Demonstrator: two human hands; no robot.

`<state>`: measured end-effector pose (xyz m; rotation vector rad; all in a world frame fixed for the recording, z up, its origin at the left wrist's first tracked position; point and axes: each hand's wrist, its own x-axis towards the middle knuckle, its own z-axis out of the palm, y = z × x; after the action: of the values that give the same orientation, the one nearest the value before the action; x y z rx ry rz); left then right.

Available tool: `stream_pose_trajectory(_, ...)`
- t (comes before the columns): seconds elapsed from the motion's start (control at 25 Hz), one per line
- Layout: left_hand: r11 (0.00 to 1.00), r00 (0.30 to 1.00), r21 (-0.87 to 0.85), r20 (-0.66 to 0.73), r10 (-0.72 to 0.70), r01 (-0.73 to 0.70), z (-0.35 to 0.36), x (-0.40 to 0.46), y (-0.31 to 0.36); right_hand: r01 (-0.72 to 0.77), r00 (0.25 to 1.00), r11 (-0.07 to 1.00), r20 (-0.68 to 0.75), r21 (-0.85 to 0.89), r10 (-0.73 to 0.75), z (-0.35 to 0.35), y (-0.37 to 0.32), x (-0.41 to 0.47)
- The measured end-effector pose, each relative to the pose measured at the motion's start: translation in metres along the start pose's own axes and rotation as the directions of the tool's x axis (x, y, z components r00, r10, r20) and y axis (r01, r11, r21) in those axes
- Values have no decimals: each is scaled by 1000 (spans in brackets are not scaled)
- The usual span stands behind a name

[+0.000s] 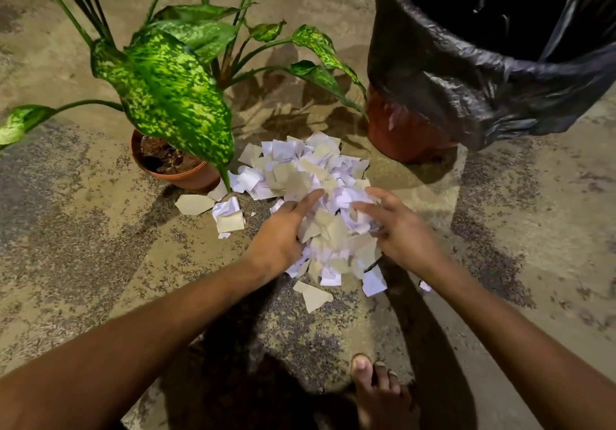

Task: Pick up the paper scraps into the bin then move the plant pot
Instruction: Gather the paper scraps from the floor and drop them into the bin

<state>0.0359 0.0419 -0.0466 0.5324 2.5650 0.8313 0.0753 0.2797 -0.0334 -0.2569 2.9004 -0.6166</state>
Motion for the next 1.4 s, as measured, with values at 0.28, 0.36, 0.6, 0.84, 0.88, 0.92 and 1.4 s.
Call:
stream_pose_trajectory(0.28,994,983,-113,-182,-20,-1,-13,9,15,-30,995,998,-92,-64,24,-14,-8,2)
stream_pose_trajectory(0.36,987,982,-150,-167,-85,60,-21,9,24,-39,996,992,-89,-116,29,-25,-10,0)
stream_pose_trajectory(0.6,998,989,9,-135,-53,55,-55,-1,46,-77,993,990,-97,-115,65,-71,-26,-12)
stream_pose_trajectory(0.84,993,948,14,-297,117,-118,-82,-14,108,85,894,990,-447,109,-28,-156,-55,-41)
stream_pose_trajectory(0.88,986,931,-34,-338,142,-162,-87,-16,121,110,859,986,-512,124,-31,-173,-59,-41)
stream_pose_trajectory(0.92,977,913,-82,-380,152,-196,-92,-17,133,122,819,983,-573,134,-23,-191,-61,-39)
stream_pose_trajectory(1.4,894,660,-132,-721,209,-428,-165,45,238,-189,910,961,-403,-202,94,-276,-7,70)
